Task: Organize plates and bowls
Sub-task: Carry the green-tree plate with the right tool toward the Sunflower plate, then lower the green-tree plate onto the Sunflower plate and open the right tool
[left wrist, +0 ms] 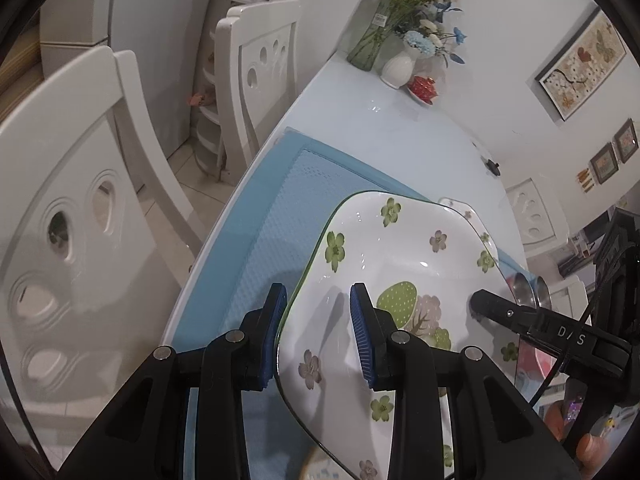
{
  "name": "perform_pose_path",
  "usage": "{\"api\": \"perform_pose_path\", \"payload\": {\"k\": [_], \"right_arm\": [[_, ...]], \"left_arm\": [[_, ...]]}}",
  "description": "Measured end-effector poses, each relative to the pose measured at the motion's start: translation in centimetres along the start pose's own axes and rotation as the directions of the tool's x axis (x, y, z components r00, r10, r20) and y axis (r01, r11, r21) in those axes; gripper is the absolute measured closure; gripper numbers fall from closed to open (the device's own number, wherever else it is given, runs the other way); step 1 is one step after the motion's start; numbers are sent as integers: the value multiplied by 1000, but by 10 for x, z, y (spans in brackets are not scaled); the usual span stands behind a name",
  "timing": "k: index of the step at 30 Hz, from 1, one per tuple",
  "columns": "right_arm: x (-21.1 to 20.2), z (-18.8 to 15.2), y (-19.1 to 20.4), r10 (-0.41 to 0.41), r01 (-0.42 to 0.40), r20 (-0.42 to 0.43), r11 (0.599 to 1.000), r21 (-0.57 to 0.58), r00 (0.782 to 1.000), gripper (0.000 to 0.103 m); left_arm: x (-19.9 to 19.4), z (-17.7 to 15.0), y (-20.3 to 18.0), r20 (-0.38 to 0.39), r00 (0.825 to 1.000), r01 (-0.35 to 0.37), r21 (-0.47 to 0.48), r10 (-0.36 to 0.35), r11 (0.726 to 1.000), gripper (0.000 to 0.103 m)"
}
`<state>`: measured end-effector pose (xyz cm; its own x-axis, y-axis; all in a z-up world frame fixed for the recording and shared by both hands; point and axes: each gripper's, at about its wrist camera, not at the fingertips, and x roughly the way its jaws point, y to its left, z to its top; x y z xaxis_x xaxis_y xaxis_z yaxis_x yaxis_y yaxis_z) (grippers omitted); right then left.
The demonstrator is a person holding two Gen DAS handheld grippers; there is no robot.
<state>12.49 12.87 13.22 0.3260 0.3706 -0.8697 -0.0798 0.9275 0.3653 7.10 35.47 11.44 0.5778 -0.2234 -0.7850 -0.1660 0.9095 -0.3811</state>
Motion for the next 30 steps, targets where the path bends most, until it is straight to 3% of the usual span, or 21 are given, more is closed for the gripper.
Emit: {"api": "perform_pose_path", "payload": {"k": [9,16,24,30], "right_arm": [[-48,-53,-14,-10,10,9,1000,25,1000,75],[-67,-101,-41,-22,24,-31,998,51,999,75],[-65,-142,-69,-37,44,-82,995,88,996,75],[-49,-163,-82,-31,48,-134,991,125,990,75]], "left_arm": [[-38,-42,-23,19,1000,12,12,-12,1000,74],[-44,-87,-34,-15,1000,10,6,-10,1000,74],[-34,-128,-32,-74,997,-2,-8,2,1000,74],[-25,-141,-27,-105,994,-13,4,13,1000,74]]}}
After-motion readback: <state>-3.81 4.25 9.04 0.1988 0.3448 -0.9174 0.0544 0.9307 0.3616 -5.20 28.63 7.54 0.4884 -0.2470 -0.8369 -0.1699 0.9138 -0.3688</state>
